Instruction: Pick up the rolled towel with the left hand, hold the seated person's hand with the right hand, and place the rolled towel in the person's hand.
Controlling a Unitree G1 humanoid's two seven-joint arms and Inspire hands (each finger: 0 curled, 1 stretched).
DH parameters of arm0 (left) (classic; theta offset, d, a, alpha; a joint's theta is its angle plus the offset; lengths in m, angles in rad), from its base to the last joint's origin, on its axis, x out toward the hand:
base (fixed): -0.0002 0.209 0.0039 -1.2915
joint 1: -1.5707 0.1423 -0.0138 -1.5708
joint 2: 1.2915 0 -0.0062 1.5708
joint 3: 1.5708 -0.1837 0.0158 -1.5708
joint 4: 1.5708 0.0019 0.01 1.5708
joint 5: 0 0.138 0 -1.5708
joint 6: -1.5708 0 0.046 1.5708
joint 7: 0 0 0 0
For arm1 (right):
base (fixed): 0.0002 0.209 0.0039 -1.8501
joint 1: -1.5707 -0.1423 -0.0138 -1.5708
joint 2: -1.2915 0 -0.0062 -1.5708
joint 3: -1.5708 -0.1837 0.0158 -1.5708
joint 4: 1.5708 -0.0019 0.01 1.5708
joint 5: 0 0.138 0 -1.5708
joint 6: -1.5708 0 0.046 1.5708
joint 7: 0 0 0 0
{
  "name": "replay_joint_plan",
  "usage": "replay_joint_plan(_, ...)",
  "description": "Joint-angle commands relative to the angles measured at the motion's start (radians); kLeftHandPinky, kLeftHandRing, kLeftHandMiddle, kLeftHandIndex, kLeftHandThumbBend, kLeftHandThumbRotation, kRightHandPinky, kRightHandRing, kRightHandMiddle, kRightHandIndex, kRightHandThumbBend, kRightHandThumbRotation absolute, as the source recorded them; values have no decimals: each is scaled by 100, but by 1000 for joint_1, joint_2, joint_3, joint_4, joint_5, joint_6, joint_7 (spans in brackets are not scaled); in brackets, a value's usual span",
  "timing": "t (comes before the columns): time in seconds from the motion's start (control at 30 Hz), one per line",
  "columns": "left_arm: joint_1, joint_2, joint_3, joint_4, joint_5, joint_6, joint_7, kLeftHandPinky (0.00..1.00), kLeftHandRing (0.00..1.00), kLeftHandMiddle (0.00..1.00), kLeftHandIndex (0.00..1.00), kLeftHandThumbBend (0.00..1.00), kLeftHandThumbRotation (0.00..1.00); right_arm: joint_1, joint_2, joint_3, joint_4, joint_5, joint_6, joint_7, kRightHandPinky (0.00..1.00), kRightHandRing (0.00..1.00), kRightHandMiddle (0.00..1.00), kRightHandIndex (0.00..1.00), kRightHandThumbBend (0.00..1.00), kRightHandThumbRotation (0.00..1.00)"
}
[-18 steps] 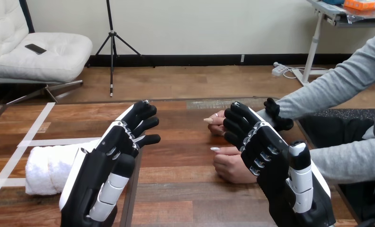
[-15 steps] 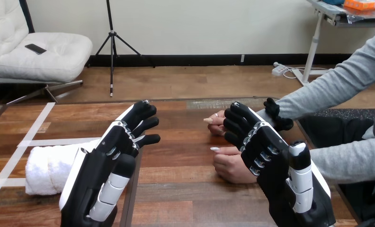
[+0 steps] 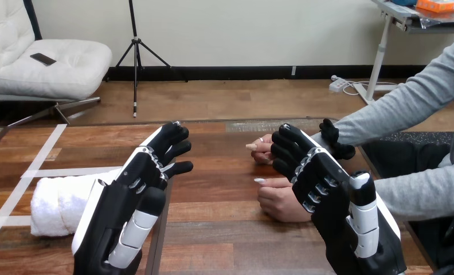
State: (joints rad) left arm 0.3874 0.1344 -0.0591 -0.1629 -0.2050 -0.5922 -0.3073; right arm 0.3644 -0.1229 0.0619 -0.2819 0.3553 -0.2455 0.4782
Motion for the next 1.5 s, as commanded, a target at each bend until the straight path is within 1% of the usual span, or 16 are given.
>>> replay_joint_plan(0.0,-49,-2,10,-34,-3,-16,-1,78,86,87,87,79,86,-50,-3,-8,-26,12,-6,0,98,96,93,91,81,96)
replay_joint_plan(0.3,-52,-1,13,-33,-1,-13,1,79,86,87,86,80,86,-50,0,-7,-25,7,-9,-3,98,96,93,91,81,96)
replay_joint_plan(0.4,-57,4,20,-29,15,-20,5,79,86,88,86,80,86,-50,0,-7,-25,7,-8,-4,98,96,93,91,81,96)
replay_joint_plan(0.53,-73,14,47,-19,81,-42,29,77,86,88,86,81,87,-52,-2,-8,-23,7,-10,-1,98,96,93,91,81,96)
replay_joint_plan(0.7,-99,33,80,1,130,-70,42,74,86,88,86,80,89,-54,-2,-9,-20,8,-11,0,98,96,93,91,80,97)
replay_joint_plan(0.73,-103,34,88,-4,139,-60,50,74,86,88,86,80,89,-55,-2,-9,-20,8,-10,-1,98,96,93,91,80,97)
replay_joint_plan(0.83,-111,38,102,-9,155,-45,63,73,86,88,85,81,88,-56,-1,-9,-19,5,-9,-3,99,96,93,91,80,97)
replay_joint_plan(1.1,-157,64,141,23,195,-67,81,75,88,89,86,90,87,-62,2,-7,-12,1,-12,-4,99,96,93,91,81,97)
replay_joint_plan(1.2,-171,73,154,28,207,-55,90,75,88,90,86,93,86,-65,2,-7,-8,2,-14,-2,99,96,93,91,81,97)
replay_joint_plan(1.3,-188,87,166,43,212,-60,93,76,88,90,86,96,86,-67,5,-6,-6,4,-14,-1,99,96,94,91,81,96)
replay_joint_plan(1.37,-203,95,180,55,237,-67,106,75,88,91,86,97,86,-67,5,-6,-6,3,-14,-2,99,96,94,91,81,96)
replay_joint_plan(1.47,-222,105,194,76,252,-81,115,75,87,91,86,97,87,-69,5,-7,-3,1,-17,-2,98,96,94,91,81,96)
